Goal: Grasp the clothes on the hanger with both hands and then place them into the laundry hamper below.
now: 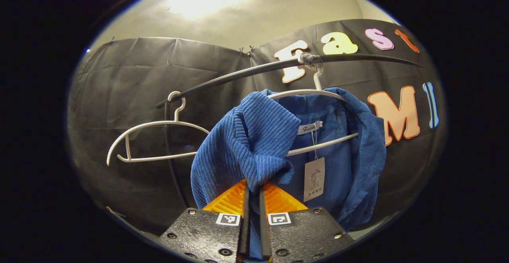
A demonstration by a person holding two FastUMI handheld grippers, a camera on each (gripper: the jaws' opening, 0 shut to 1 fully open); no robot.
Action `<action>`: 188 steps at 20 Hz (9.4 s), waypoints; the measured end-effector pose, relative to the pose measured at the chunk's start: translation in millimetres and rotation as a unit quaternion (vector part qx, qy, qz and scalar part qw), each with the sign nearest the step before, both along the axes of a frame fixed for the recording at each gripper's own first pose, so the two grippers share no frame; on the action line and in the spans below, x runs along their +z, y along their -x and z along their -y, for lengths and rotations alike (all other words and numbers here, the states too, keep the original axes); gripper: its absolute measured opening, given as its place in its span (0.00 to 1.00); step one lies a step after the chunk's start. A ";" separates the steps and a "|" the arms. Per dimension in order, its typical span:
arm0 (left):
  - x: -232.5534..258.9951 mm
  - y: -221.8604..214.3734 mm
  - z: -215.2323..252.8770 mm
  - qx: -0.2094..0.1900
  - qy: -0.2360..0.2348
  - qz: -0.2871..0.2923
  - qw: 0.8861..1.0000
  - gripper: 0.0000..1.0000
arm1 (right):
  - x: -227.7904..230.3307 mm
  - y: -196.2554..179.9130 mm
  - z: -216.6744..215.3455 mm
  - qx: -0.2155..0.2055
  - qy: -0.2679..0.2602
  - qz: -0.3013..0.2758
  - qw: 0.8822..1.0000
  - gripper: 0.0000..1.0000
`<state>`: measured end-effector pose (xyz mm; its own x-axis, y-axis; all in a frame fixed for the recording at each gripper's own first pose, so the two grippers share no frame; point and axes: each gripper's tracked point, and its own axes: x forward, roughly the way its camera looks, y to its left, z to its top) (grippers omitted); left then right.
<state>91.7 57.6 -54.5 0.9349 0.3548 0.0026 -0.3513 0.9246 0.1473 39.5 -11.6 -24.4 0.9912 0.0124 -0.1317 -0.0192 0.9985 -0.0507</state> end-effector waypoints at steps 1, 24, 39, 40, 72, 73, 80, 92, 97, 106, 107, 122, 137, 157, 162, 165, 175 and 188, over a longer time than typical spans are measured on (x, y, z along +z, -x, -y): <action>0.9 0.3 1.3 -0.007 -0.003 -0.002 1.000 0.05 | -2.1 -2.3 -2.6 0.003 -0.001 0.000 1.000 0.98; 10.1 17.2 3.7 -0.120 0.020 -0.035 0.992 0.03 | -84.2 -197.8 -56.1 0.023 -0.027 -0.008 0.999 0.94; 28.0 35.9 6.4 -0.137 0.038 -0.046 0.989 0.02 | -97.0 -220.1 -43.9 0.005 -0.040 -0.055 0.998 0.04; 31.3 38.6 7.0 -0.139 0.041 -0.045 0.988 0.03 | -93.7 -221.3 -40.9 0.003 -0.041 -0.052 0.998 0.04; 112.0 54.1 -78.1 -0.106 0.135 -0.003 0.985 0.02 | -40.2 -277.2 21.8 -0.032 -0.016 0.022 0.999 0.05; 110.8 52.6 -81.4 -0.108 0.138 -0.002 0.984 0.02 | -39.4 -278.8 22.0 -0.035 -0.017 0.024 0.999 0.05; 82.0 38.0 -108.2 -0.109 0.150 -0.018 0.983 0.02 | -36.5 -293.0 21.1 -0.036 -0.013 0.030 0.999 0.05; 42.5 -1.0 -109.3 -0.142 0.155 -0.015 0.978 0.02 | -61.7 -301.2 36.4 -0.072 -0.009 0.012 0.997 0.04; 18.8 -14.1 -109.1 -0.146 0.171 -0.025 0.974 0.02 | -88.7 -295.6 43.8 -0.083 0.000 -0.012 0.996 0.04; -31.7 -12.9 -103.3 -0.146 0.172 -0.056 0.973 0.02 | -133.5 -279.9 54.7 -0.095 -0.011 -0.058 0.994 0.05; -38.2 -11.9 -103.1 -0.145 0.174 -0.060 0.972 0.02 | -137.7 -279.2 54.5 -0.094 -0.012 -0.062 0.994 0.04; -103.2 24.3 -54.6 -0.172 0.138 -0.131 0.967 0.02 | -206.8 -205.0 50.0 -0.093 -0.015 -0.138 0.986 0.05; -51.0 1.6 128.0 -0.377 0.129 -0.089 0.913 0.02 | -131.0 -147.7 26.5 -0.056 -0.030 -0.094 0.994 0.00; -164.6 -4.8 191.2 -0.423 0.151 -0.195 0.872 0.02 | -234.4 -85.6 36.3 -0.059 -0.058 -0.206 0.975 0.05; -211.9 -2.1 184.3 -0.408 0.150 -0.246 0.866 0.02 | -287.0 -64.2 24.8 -0.053 -0.057 -0.263 0.962 0.05; -238.5 -2.0 181.4 -0.395 0.147 -0.274 0.864 0.03 | -317.6 -51.5 20.8 -0.051 -0.059 -0.296 0.952 0.05; -321.3 19.5 166.2 -0.370 0.127 -0.370 0.843 0.03 | -406.6 2.8 7.3 -0.052 -0.065 -0.405 0.910 0.00; -386.8 67.2 150.4 -0.346 0.138 -0.466 0.802 0.12 | -472.1 70.5 -12.6 -0.035 -0.061 -0.511 0.857 0.11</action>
